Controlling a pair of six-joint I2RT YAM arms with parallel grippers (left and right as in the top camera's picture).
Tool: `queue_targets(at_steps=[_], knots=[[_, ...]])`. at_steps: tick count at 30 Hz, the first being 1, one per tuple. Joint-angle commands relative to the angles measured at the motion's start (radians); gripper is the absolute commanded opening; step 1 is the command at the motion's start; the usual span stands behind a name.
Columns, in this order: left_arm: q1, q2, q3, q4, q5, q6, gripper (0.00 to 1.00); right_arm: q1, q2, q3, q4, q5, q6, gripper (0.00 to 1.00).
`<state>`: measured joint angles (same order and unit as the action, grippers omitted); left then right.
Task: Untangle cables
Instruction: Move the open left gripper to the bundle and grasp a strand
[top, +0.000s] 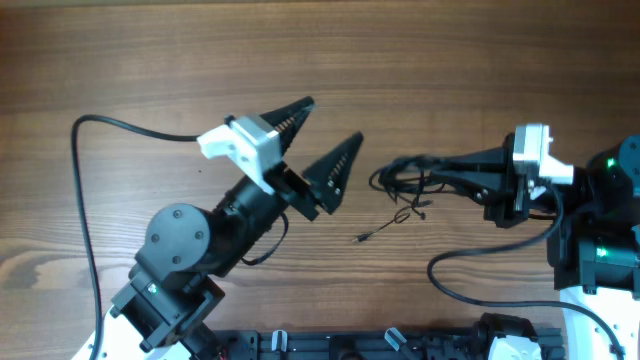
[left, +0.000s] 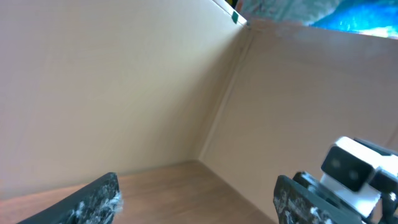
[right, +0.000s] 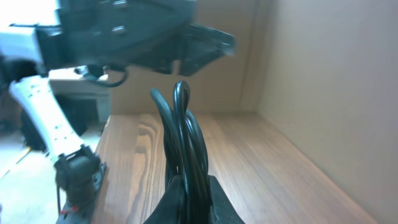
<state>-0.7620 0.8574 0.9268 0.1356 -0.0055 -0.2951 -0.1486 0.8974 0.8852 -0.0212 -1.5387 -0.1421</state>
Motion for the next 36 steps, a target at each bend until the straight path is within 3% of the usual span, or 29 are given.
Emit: queue_targets(at_steps=[1,7,11,16,21,25,33,36], knots=[[0.021,0.013,0.004,-0.003,0.152,-0.084,0.79,0.002,-0.004,0.006,0.001,-0.084,-0.121,0.04],[0.021,0.135,0.004,0.078,0.387,-0.192,0.83,0.002,-0.004,0.006,0.0,-0.084,-0.123,0.04],[0.021,0.214,0.004,0.097,0.463,-0.245,0.72,0.002,-0.005,0.006,0.0,-0.084,-0.122,0.04],[0.021,0.225,0.004,0.084,0.559,-0.245,0.65,0.002,-0.004,0.006,0.001,-0.077,-0.124,0.04],[0.021,0.225,0.004,-0.044,0.558,-0.233,0.51,0.002,-0.004,0.006,0.019,-0.077,-0.124,0.04],[0.021,0.226,0.004,-0.074,0.558,-0.233,0.29,0.002,-0.005,0.006,0.049,-0.078,-0.123,0.04],[0.021,0.226,0.004,-0.159,0.554,-0.197,0.19,0.002,-0.005,0.006,0.092,-0.078,-0.119,0.04],[0.021,0.236,0.004,-0.168,0.511,-0.18,0.04,0.002,-0.005,0.006,0.091,-0.078,-0.116,0.04]])
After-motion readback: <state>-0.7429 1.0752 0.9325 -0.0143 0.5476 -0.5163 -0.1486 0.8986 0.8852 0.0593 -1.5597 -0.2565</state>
